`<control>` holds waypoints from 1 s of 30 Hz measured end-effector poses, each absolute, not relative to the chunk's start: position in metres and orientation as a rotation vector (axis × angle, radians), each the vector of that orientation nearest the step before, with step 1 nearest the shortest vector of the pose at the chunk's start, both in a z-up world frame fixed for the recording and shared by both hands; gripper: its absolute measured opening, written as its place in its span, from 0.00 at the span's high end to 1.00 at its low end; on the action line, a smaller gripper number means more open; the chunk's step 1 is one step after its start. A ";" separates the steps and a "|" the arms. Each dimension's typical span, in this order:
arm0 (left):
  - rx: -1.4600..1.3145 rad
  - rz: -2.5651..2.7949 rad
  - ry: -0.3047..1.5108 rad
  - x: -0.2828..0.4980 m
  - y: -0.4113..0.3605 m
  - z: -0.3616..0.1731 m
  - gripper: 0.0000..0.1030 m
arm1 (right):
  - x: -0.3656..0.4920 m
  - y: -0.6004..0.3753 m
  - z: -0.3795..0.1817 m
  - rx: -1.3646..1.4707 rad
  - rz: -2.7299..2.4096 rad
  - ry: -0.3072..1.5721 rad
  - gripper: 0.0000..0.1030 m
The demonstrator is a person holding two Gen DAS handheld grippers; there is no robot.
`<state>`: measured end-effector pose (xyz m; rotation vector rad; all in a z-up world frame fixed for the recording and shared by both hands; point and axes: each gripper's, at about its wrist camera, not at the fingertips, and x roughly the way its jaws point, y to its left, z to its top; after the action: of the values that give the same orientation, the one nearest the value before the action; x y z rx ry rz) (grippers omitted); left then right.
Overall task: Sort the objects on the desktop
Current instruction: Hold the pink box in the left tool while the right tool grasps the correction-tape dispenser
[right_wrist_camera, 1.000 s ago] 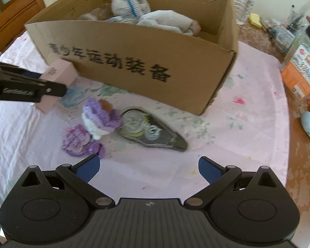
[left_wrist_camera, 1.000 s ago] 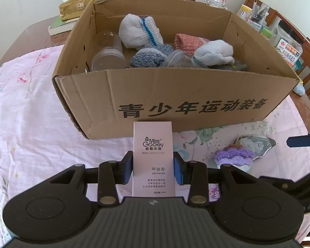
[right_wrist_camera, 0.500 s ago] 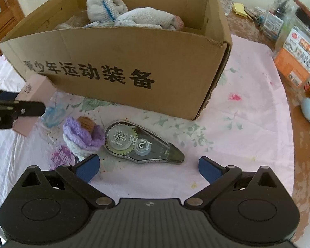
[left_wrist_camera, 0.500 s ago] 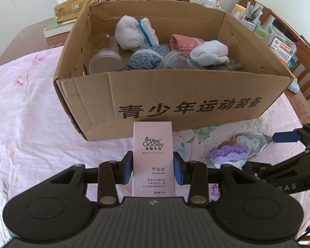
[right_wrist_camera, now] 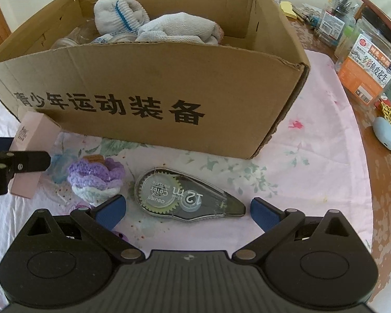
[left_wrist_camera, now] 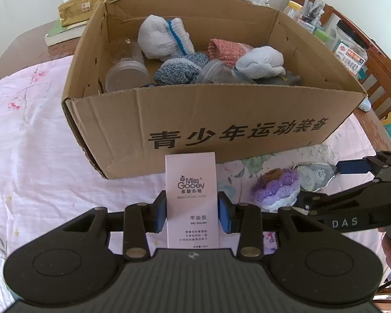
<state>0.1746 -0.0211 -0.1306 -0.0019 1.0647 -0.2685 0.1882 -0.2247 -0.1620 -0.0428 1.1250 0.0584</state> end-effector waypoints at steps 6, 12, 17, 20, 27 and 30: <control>0.002 -0.280 1.068 0.175 -0.021 -0.132 0.63 | 0.192 -0.227 -0.162 -0.006 -0.001 1.130 0.00; -0.001 -0.288 1.069 0.176 -0.020 -0.132 0.63 | 0.197 -0.229 -0.160 -0.008 -0.003 1.114 0.09; 0.002 -0.292 1.068 0.175 -0.021 -0.130 0.63 | 0.198 -0.228 -0.158 -0.016 0.013 1.117 0.11; 0.005 -0.294 1.067 0.174 -0.020 -0.127 0.63 | 0.194 -0.224 -0.157 -0.023 0.022 1.120 0.11; 0.014 -0.309 1.080 0.168 -0.023 -0.120 0.63 | 0.192 -0.227 -0.148 -0.052 0.052 1.122 0.11; 0.017 -0.315 1.084 0.164 -0.025 -0.114 0.63 | 0.190 -0.230 -0.142 -0.064 0.067 1.121 0.11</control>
<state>0.1643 -0.0253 -0.1144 0.0172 1.0835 -0.3152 0.1901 -0.2299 -0.1424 -0.0642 1.1214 0.0671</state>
